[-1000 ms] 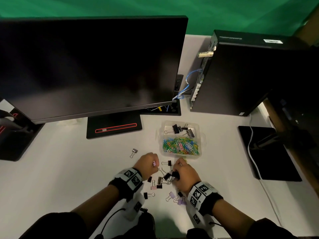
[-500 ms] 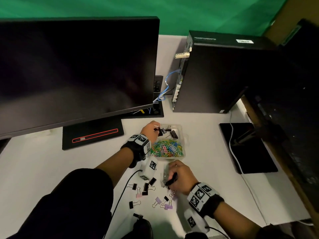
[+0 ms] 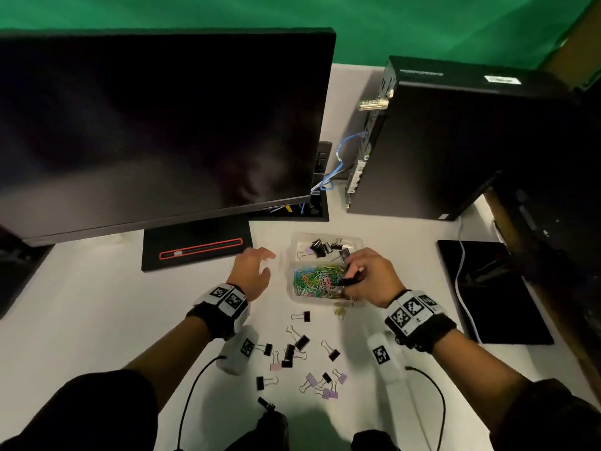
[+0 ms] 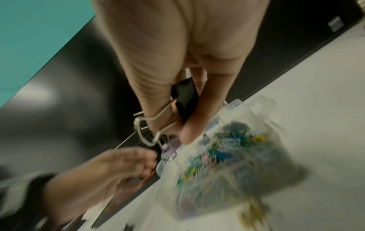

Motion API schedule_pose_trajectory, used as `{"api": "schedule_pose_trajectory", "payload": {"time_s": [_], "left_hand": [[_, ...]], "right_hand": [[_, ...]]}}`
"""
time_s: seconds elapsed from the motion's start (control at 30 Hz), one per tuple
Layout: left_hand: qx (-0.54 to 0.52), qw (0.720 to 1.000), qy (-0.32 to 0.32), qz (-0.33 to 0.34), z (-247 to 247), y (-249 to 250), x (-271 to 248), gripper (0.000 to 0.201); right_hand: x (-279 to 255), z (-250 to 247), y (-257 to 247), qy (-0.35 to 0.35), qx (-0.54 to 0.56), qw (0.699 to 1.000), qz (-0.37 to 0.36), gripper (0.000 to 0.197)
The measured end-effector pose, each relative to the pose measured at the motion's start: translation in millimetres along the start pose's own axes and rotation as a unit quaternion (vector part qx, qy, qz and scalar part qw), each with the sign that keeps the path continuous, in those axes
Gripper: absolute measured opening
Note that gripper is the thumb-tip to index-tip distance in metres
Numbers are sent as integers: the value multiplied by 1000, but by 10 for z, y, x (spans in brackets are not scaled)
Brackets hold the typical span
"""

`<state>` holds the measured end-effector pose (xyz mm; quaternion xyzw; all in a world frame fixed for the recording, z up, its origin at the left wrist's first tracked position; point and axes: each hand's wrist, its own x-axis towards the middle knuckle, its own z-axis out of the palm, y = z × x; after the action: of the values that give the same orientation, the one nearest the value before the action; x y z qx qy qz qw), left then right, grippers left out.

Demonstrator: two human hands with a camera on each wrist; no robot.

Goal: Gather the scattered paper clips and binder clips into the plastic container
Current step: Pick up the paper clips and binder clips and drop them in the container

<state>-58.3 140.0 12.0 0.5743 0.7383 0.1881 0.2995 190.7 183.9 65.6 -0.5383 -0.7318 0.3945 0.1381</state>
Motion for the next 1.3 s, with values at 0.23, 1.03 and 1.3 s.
{"api": "schedule_pose_trajectory", "payload": {"time_s": [0.23,1.03,1.3], "left_hand": [[142,984,-90,-59,59,-376,-334,60],[145,959,-238,55,221,-384,-1114,109],[70,974,-204,72,379,-231,-1115,81]], "right_hand": [[583,-86,-111,89,-16,993,74,26],[449,63,185,29,101,994,43,58],[-238,279,191,-150,-131,978,-59,25]]}}
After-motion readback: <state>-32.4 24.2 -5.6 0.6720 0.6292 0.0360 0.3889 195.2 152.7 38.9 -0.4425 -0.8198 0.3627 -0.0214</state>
